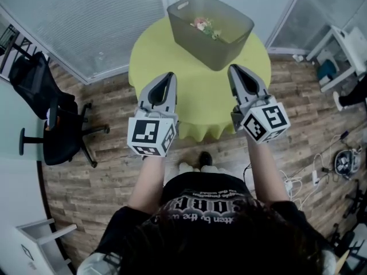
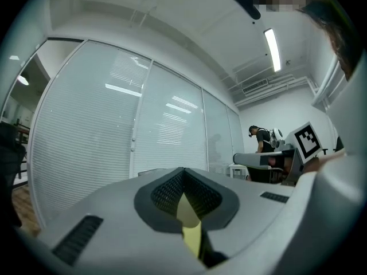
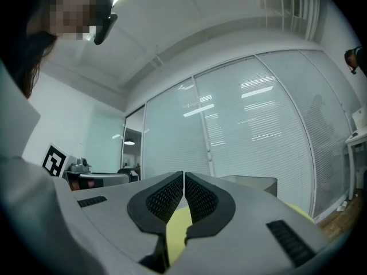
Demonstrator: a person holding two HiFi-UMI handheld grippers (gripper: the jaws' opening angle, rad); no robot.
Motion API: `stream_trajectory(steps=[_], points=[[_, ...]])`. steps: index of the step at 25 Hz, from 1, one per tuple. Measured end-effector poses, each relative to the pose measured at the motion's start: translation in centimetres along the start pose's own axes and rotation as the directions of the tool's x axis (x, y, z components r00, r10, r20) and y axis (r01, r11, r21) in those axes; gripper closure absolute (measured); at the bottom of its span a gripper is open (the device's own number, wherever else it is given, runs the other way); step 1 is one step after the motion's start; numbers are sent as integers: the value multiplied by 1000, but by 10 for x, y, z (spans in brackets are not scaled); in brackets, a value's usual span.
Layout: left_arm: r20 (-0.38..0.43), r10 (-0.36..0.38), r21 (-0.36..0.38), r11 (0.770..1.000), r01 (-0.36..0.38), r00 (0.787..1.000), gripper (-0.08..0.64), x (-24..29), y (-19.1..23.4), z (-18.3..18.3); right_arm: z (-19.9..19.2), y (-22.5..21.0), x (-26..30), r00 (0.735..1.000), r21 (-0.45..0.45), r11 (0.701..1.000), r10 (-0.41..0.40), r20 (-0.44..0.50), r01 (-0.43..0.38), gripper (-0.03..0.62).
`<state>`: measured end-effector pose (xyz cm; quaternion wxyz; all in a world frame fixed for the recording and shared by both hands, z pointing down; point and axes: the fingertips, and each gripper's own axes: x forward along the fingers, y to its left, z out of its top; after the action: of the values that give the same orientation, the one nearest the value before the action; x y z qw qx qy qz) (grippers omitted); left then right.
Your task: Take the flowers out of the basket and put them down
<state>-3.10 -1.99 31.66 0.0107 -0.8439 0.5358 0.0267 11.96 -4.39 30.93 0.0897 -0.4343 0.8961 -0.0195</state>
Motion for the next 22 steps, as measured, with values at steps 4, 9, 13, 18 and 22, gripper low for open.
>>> stream_trajectory(steps=[4, 9, 13, 18, 22], points=[[13, 15, 11, 1000, -15, 1000, 558, 22, 2, 2, -2, -17, 17, 999, -17, 999, 31, -13, -31, 561], [21, 42, 12, 999, -42, 999, 558, 48, 9, 1, -3, -42, 38, 999, -21, 999, 49, -20, -50, 561], [14, 39, 0, 999, -39, 999, 558, 65, 13, -2, -4, -56, 54, 997, -31, 997, 71, -28, -72, 561], [-7, 74, -9, 997, -74, 997, 558, 82, 23, -8, -3, -72, 69, 995, -29, 995, 96, -35, -97, 561], [-14, 85, 4, 996, -85, 996, 558, 94, 29, -8, -4, -84, 80, 994, -3, 995, 104, -32, -104, 561]])
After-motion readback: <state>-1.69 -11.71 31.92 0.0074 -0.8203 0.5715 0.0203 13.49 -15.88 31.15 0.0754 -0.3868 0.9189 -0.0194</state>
